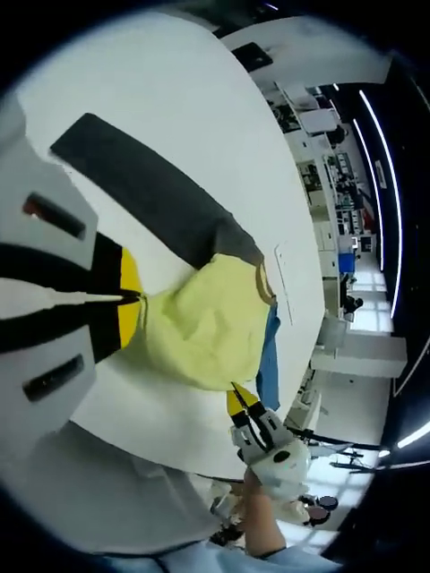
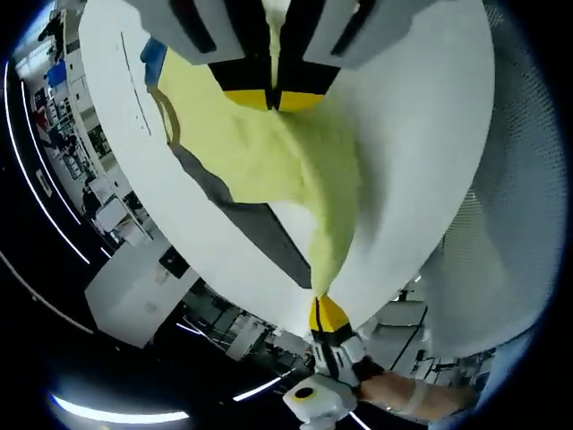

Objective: Fold the garment on the visible template until the final outline fits inside the template.

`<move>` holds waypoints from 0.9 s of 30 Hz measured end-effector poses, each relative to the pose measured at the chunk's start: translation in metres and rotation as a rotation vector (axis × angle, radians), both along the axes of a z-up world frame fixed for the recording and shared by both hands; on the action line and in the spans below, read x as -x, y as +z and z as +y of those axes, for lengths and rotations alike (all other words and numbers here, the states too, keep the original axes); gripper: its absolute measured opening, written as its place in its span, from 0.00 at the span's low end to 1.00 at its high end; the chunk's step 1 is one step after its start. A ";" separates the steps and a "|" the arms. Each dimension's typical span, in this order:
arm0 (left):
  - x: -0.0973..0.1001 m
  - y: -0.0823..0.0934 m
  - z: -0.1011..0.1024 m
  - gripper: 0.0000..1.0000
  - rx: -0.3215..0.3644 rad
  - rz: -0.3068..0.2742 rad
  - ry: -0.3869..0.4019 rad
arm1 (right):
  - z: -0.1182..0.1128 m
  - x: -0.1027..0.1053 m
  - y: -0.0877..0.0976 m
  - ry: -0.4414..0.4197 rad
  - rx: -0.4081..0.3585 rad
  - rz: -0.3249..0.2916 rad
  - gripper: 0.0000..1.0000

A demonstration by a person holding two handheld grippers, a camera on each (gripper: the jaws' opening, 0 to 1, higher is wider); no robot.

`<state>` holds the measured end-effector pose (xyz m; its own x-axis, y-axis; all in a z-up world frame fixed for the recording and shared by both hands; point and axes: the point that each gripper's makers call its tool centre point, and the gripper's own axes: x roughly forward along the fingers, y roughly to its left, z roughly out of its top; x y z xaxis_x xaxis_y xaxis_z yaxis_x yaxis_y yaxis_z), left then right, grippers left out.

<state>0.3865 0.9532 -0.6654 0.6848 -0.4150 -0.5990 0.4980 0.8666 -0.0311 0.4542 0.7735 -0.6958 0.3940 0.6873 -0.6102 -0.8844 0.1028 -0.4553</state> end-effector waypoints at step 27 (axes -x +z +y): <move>-0.070 -0.003 -0.004 0.00 0.079 -0.034 0.062 | 0.034 -0.134 0.010 -0.147 -0.080 0.084 0.00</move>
